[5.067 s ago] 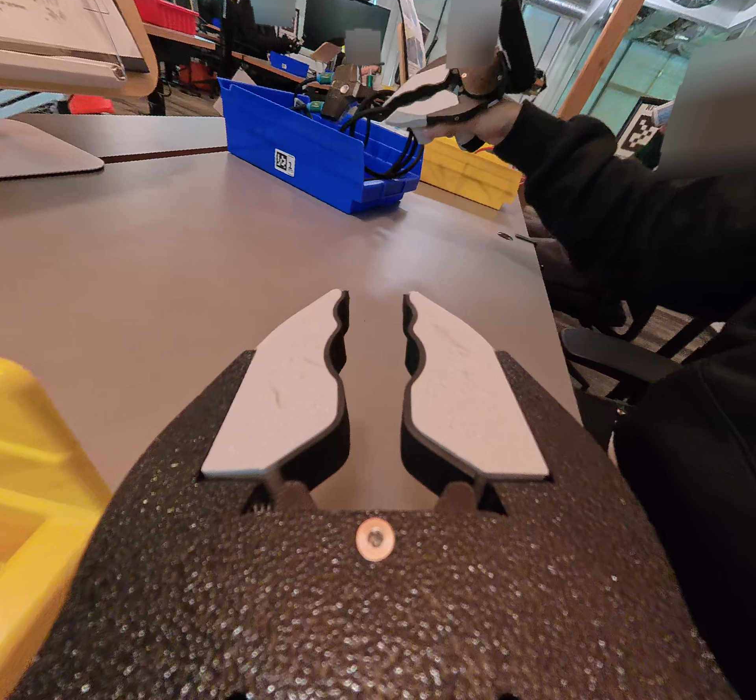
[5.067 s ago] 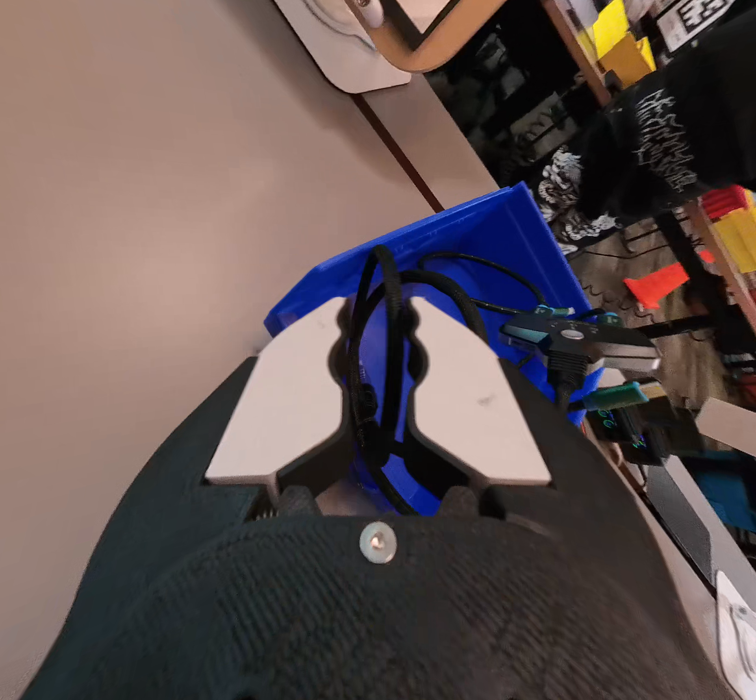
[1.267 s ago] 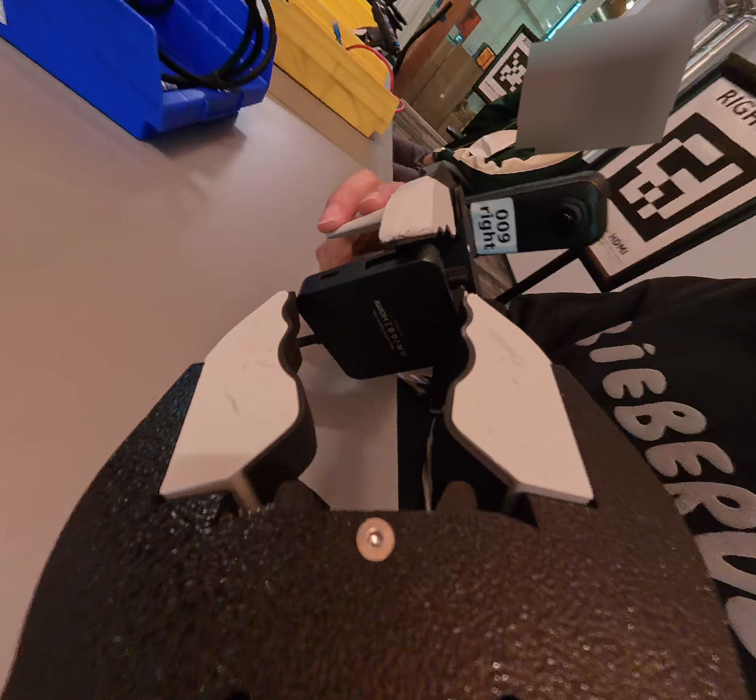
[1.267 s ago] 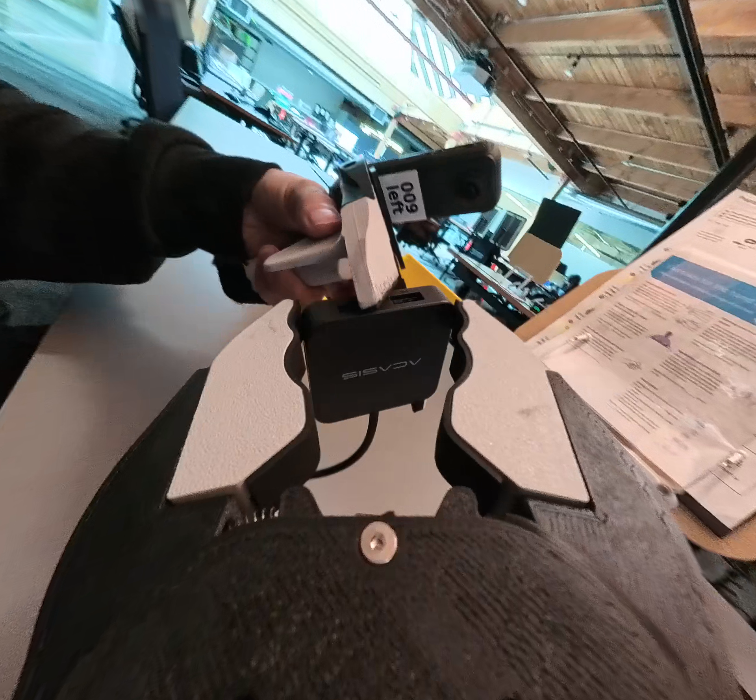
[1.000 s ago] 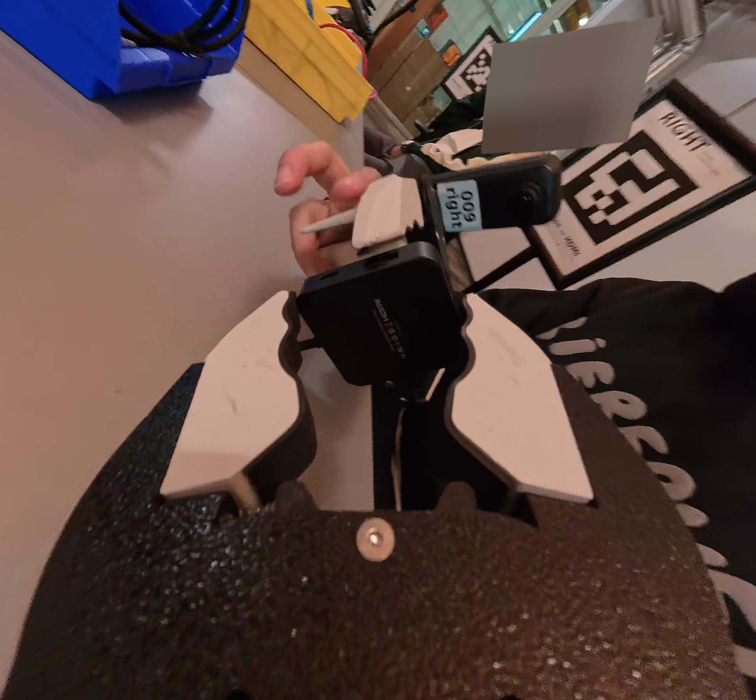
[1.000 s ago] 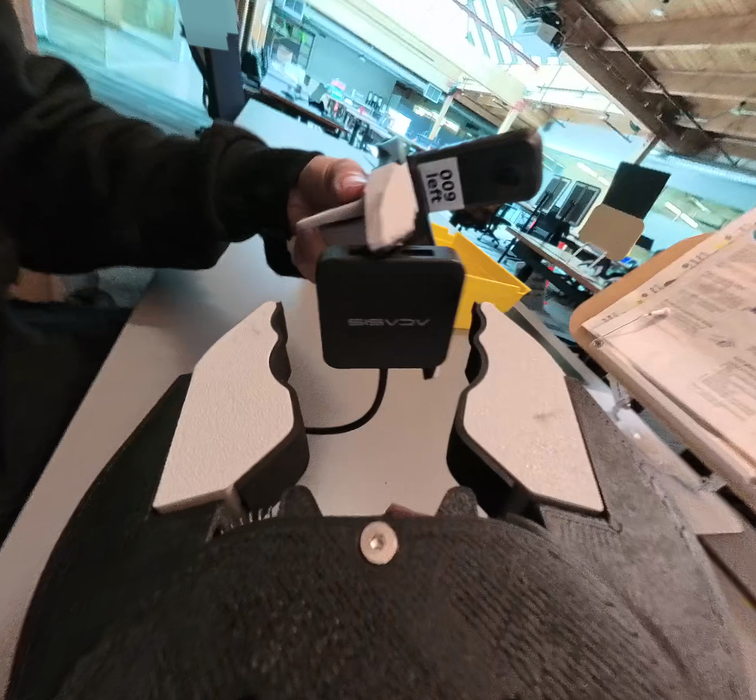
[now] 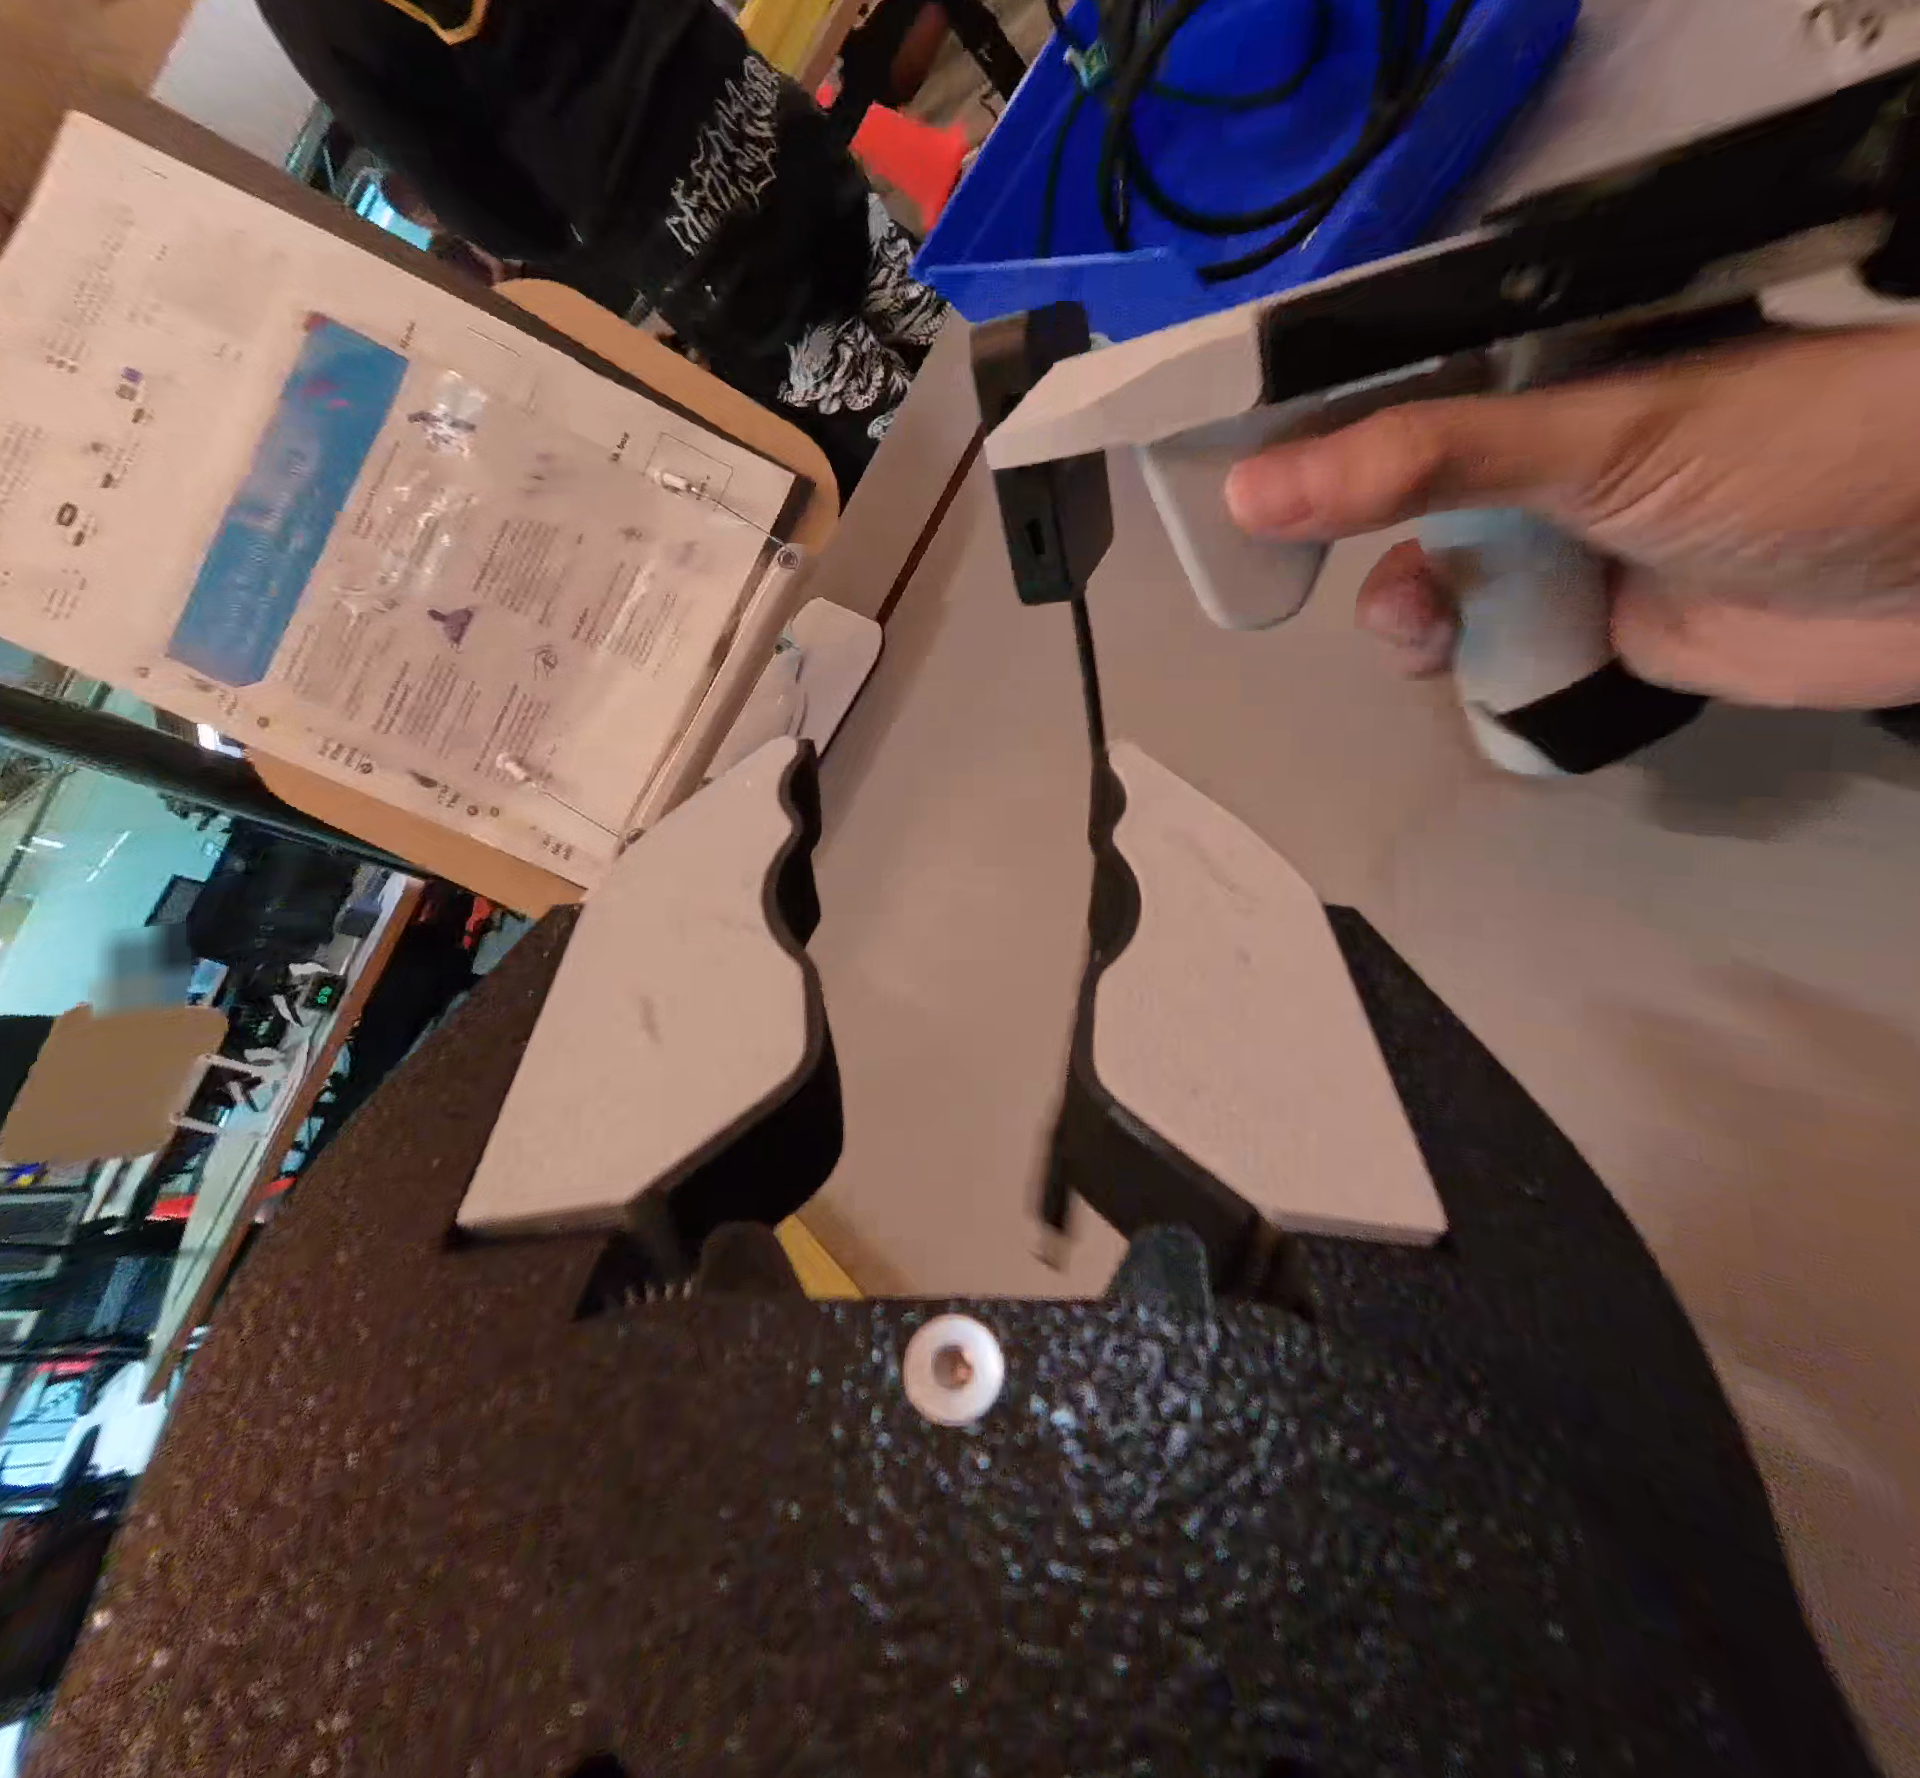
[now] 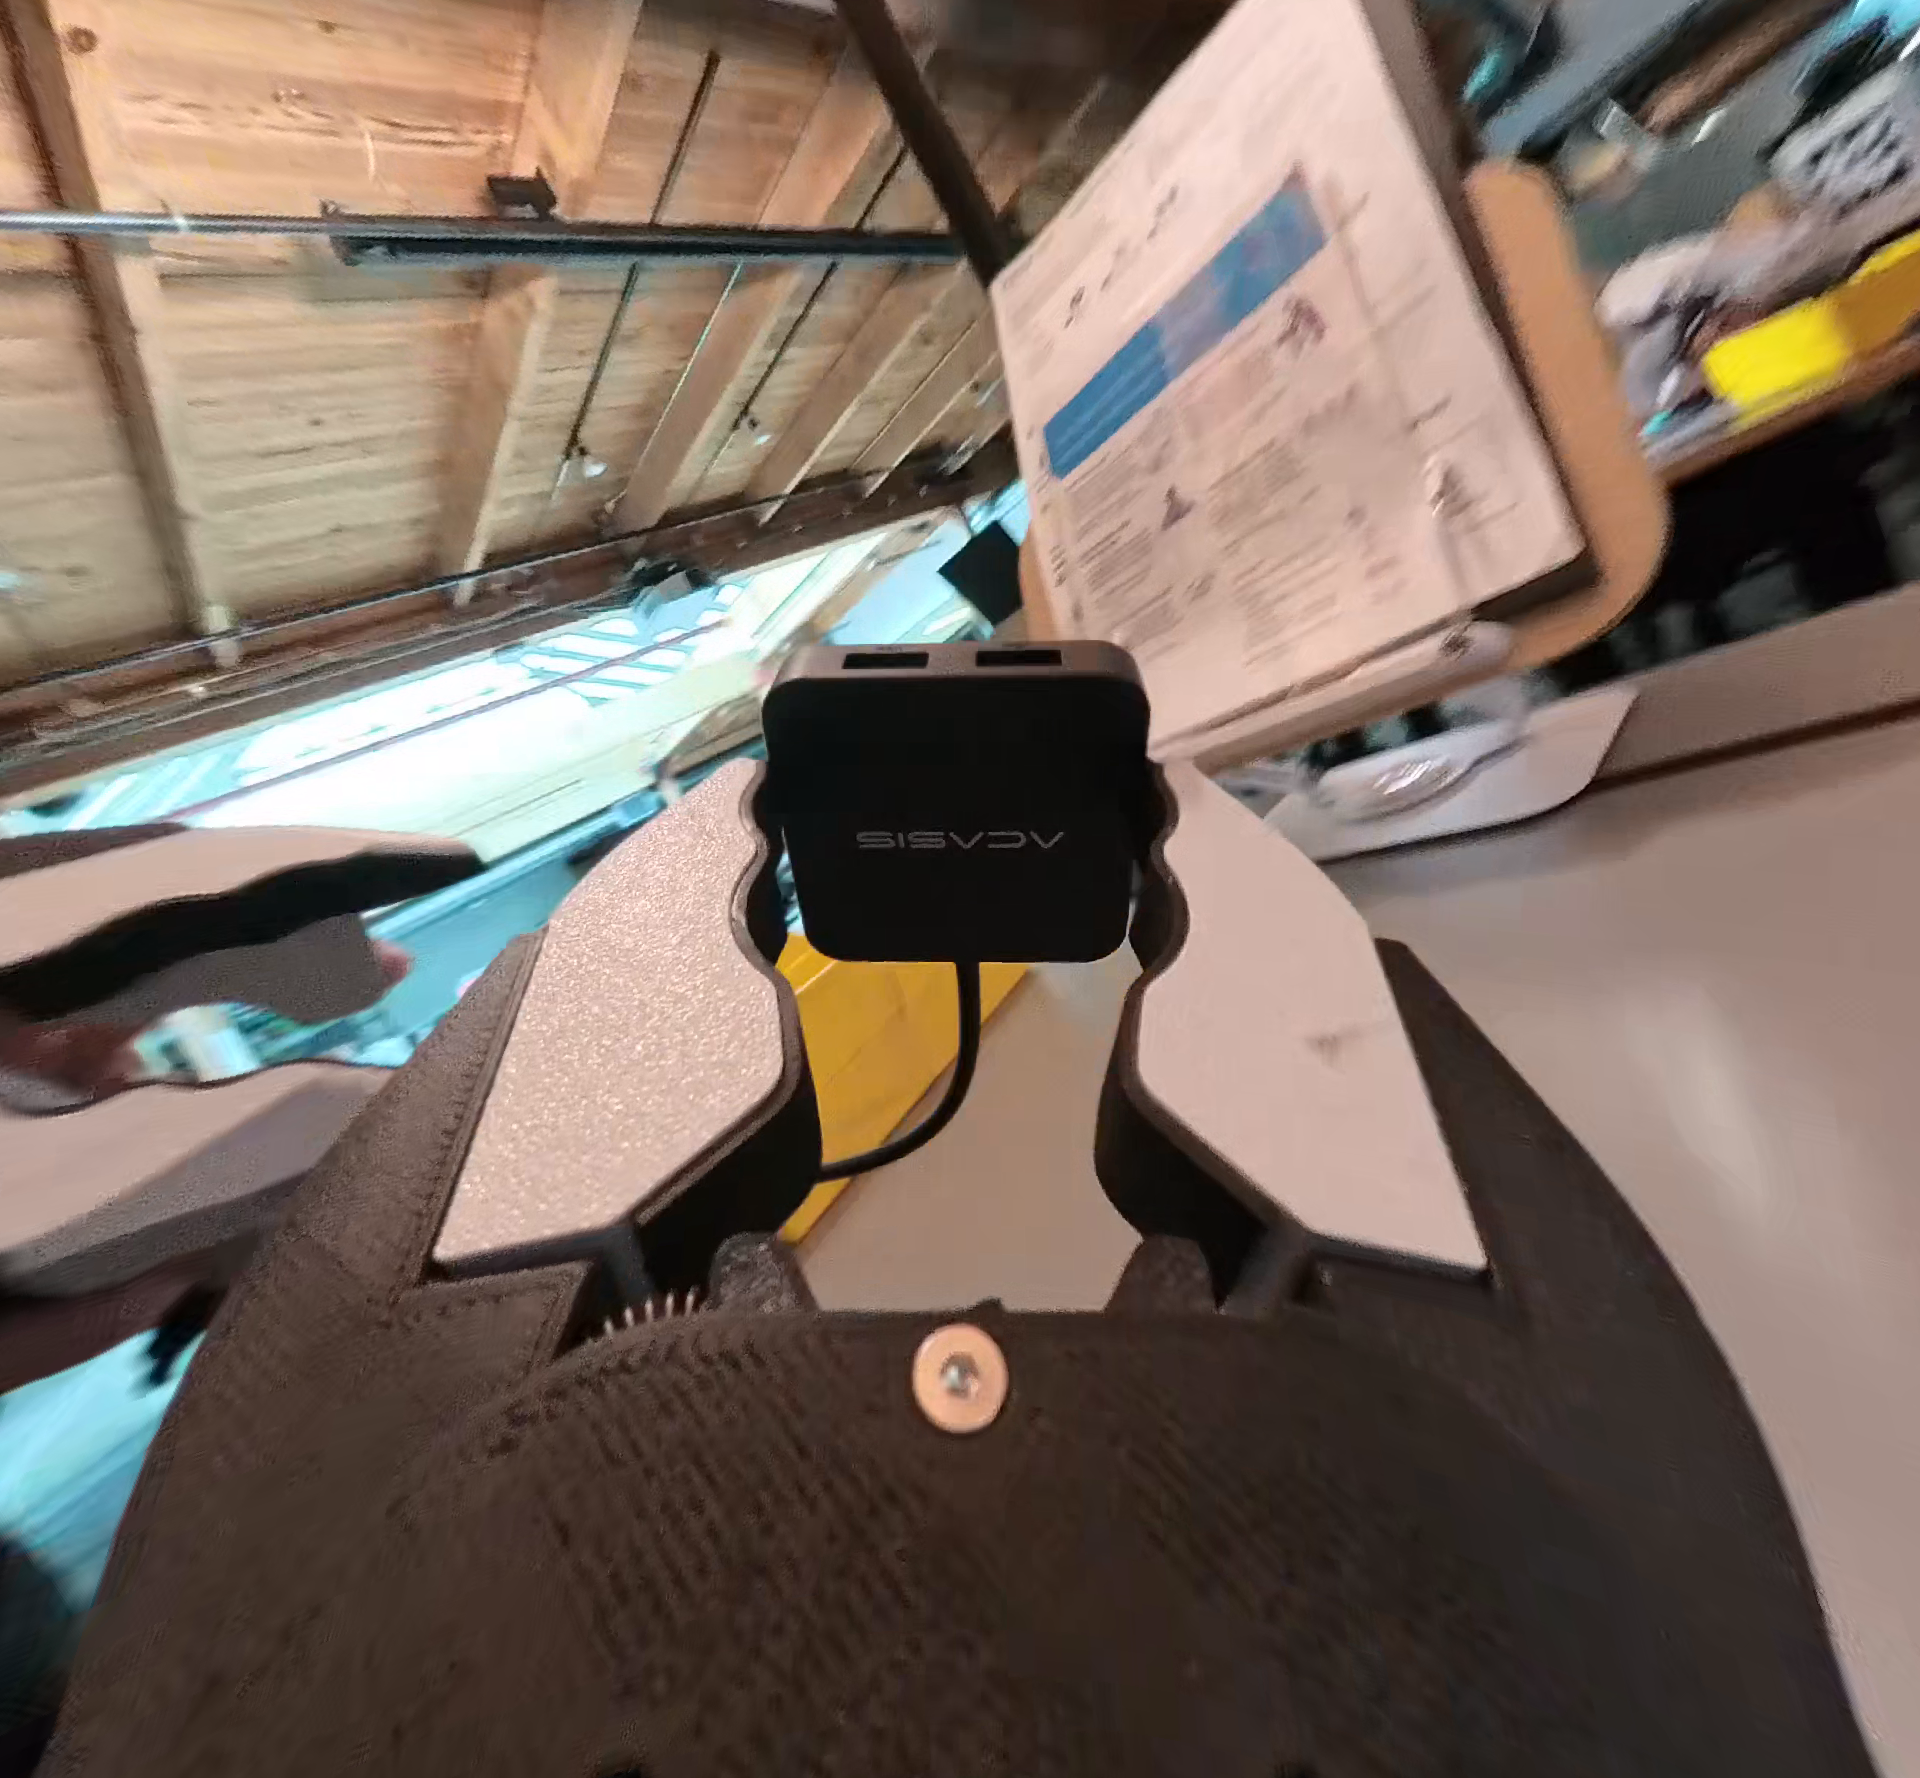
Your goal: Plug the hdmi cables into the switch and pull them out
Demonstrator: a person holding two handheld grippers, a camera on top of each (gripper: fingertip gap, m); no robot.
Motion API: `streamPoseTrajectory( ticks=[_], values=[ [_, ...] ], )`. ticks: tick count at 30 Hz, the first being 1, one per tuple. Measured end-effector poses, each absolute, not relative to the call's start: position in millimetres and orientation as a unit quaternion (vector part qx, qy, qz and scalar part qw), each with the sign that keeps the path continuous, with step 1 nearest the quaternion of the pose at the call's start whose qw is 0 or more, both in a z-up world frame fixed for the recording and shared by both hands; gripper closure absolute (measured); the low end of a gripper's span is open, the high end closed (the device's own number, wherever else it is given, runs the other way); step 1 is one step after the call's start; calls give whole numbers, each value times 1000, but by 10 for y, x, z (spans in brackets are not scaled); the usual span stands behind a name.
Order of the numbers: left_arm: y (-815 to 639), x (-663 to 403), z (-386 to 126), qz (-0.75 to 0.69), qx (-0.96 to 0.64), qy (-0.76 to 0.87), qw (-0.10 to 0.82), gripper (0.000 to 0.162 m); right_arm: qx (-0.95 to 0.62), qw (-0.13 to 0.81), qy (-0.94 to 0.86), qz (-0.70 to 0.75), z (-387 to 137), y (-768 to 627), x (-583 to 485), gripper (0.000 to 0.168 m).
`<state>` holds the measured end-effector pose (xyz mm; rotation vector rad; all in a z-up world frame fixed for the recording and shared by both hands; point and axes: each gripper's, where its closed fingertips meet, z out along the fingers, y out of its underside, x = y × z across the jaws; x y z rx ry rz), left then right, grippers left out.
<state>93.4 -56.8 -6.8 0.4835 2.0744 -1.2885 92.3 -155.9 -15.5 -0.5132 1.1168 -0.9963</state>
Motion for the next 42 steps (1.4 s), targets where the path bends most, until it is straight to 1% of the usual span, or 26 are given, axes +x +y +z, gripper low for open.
streamPoseTrajectory(
  ticks=[1,4,5,6,8,9,10,12,13,14,15,17,19,21,23,24,26,27,28,30,35,36,38,42],
  values=[
    [-571,808,-58,-507,183,788,299,114,-225,702,488,-467,-110,-1574,884,102],
    [-740,550,-133,-593,161,769,179,114,-213,723,453,-476,7,-1505,822,102],
    [-801,601,-152,-616,143,757,165,114,-216,738,436,-468,48,-1430,816,102],
    [-848,711,-133,-641,125,736,180,113,-216,751,423,-459,87,-1359,805,102],
    [-853,918,4,-693,110,669,245,121,-214,759,416,-454,117,-1282,803,102],
    [-841,935,42,-709,120,644,263,128,-220,768,405,-444,140,-1219,802,102],
    [-838,907,53,-719,136,628,265,144,-215,771,403,-444,156,-1212,792,102],
    [-844,820,29,-731,170,611,252,151,-202,782,394,-440,197,-1215,757,102],
    [-849,769,-5,-729,193,610,242,145,-206,788,386,-433,215,-1188,751,102],
    [-856,739,-39,-724,207,615,233,132,-212,787,387,-431,219,-1166,760,102],
    [-863,747,-61,-720,208,622,226,135,-211,785,386,-436,228,-1155,760,102],
    [-859,774,-57,-722,208,623,217,130,-228,793,370,-428,248,-1051,777,102],
    [-843,818,-15,-729,200,614,228,138,-268,783,377,-415,191,-910,871,102],
    [-817,848,11,-731,209,607,233,148,-276,781,366,-425,199,-848,876,102],
    [-761,864,43,-733,246,593,224,148,-337,781,345,-396,191,-771,869,104],
    [-714,864,70,-737,272,579,218,148,-379,782,339,-361,166,-736,848,98],
    [-597,866,123,-743,317,551,208,148,-433,783,360,-264,82,-767,783,66],
    [-538,848,129,-740,344,541,203,148,-444,789,369,-210,39,-791,717,61],
    [-481,804,111,-732,377,532,197,148,-453,799,364,-155,2,-782,623,62],
    [-393,676,29,-706,445,519,186,148,-472,813,332,-80,-48,-695,435,70],
    [-341,400,-204,-631,560,501,192,148,-509,817,269,12,-70,-307,310,72],
    [-339,359,-221,-623,572,498,193,148,-522,811,263,21,-109,-233,298,69],
    [-322,287,-225,-617,585,495,181,148,-546,800,246,16,-167,-153,263,75],
    [-284,214,-243,-615,596,494,152,148,-548,804,230,-7,-120,-154,205,76]
  ],
)
